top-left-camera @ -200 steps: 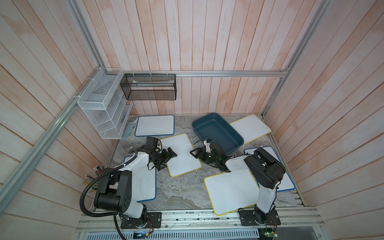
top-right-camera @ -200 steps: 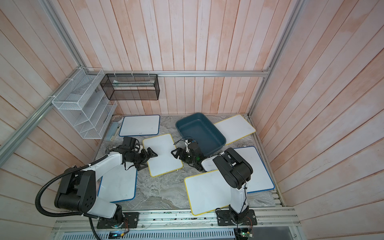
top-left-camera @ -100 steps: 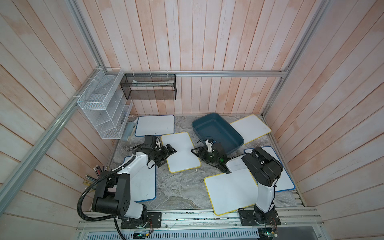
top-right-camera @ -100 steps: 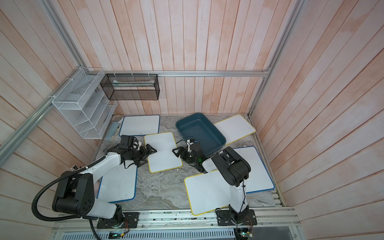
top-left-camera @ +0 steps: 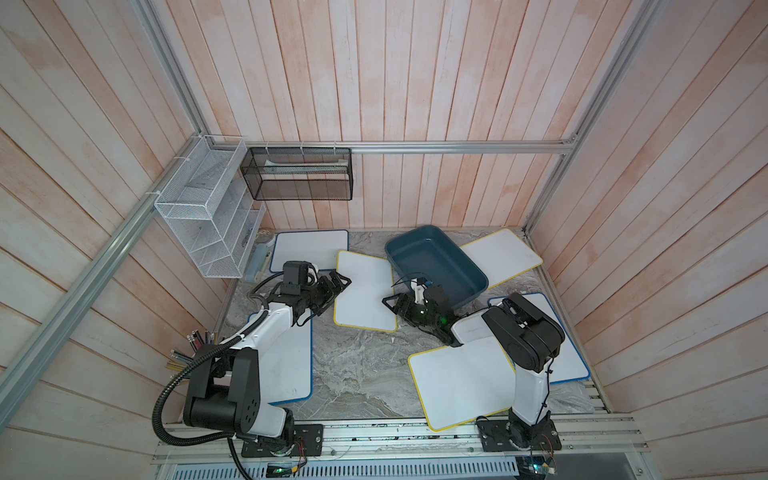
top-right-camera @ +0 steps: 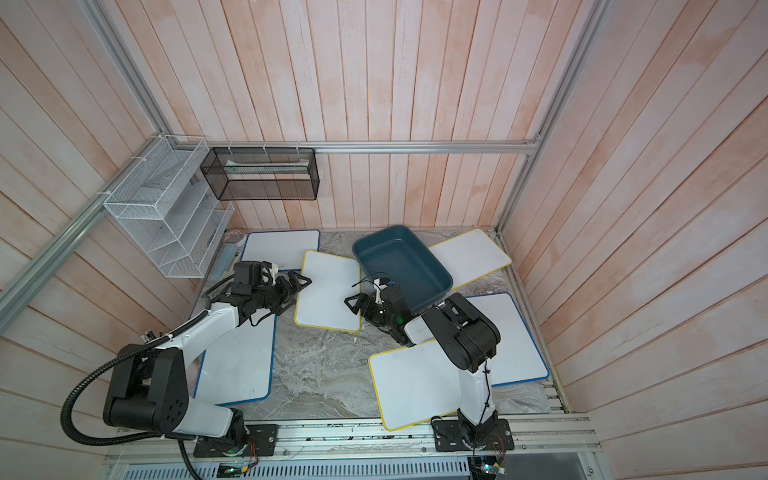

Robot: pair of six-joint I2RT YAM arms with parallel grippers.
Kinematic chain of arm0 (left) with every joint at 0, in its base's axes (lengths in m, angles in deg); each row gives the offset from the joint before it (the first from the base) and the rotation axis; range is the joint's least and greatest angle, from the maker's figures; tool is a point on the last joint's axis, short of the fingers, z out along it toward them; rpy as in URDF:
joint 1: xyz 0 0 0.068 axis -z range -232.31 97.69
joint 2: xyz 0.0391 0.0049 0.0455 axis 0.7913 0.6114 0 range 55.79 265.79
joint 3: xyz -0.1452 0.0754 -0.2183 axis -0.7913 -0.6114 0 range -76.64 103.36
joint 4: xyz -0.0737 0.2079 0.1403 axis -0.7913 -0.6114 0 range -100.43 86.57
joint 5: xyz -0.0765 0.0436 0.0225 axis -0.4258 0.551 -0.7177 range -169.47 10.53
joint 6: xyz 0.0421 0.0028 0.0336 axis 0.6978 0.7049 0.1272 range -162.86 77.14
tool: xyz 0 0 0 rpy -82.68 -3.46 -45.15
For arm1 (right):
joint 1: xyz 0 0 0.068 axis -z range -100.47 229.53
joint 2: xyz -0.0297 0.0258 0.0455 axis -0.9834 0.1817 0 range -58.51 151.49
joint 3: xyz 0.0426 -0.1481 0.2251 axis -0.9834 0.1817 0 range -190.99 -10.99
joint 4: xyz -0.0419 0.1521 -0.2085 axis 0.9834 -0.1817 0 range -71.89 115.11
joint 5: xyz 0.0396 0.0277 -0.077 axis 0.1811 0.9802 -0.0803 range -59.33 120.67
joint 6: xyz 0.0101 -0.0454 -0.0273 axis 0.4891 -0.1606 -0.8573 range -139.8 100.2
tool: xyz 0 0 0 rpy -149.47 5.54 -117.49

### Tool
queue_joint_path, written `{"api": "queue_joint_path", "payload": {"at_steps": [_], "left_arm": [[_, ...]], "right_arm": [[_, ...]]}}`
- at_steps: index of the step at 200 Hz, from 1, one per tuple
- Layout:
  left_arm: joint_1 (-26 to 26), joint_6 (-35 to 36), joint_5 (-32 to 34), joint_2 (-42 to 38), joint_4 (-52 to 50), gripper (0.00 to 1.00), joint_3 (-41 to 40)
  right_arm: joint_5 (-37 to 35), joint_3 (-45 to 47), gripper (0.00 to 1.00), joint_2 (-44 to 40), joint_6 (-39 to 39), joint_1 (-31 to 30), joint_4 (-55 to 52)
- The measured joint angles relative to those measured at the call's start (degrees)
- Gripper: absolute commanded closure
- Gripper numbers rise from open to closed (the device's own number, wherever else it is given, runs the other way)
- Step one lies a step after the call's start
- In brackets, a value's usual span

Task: Put the whiteboard into the storage box
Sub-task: Pick up the whiteboard at the center of the board.

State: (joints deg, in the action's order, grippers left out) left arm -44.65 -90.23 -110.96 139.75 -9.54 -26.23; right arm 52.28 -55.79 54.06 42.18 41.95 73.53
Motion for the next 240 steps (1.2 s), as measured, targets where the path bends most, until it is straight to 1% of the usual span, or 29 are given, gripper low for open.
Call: {"api": "queue_joint_path", "payload": {"at_steps": [17, 31, 55, 81, 110, 144, 219, 240], "left_arm": [[0.00, -0.83, -1.60, -0.50, 4.52, 0.00, 0.90], [0.11, -1.70, -4.17, -0.98, 8.20, 0.00, 1.73], [1.18, -2.95, -8.52, -1.42, 13.53, 0.00, 2.60], [2.36, -4.15, -12.20, -1.60, 16.94, 0.00, 2.75], [2.95, -5.49, -14.95, -1.60, 19.10, 0.00, 2.49], [3.02, -6.27, -16.31, -1.75, 20.72, 0.00, 1.86], [3.02, -7.34, -16.50, -2.56, 22.21, 0.00, 0.50], [3.30, -8.11, -17.20, -2.43, 20.76, 0.00, -0.02]], "right_arm": [[2.25, -0.35, 0.09, 0.50, 0.50, -0.02, 0.22], [4.92, -0.61, 0.09, 1.05, 1.27, -0.28, 0.72], [10.08, -0.76, 0.09, 1.88, 2.62, -2.25, 1.44], [14.71, -0.98, 0.09, 2.89, 3.74, -4.33, 2.40], [17.90, -1.81, 0.09, 4.59, 4.68, -4.74, 4.33], [19.82, -2.21, 0.09, 5.31, 5.38, -4.72, 5.31], [21.59, -2.86, 0.09, 5.62, 5.35, -4.11, 6.47], [21.79, -3.52, 0.09, 5.86, 5.31, -3.93, 6.67]]}}
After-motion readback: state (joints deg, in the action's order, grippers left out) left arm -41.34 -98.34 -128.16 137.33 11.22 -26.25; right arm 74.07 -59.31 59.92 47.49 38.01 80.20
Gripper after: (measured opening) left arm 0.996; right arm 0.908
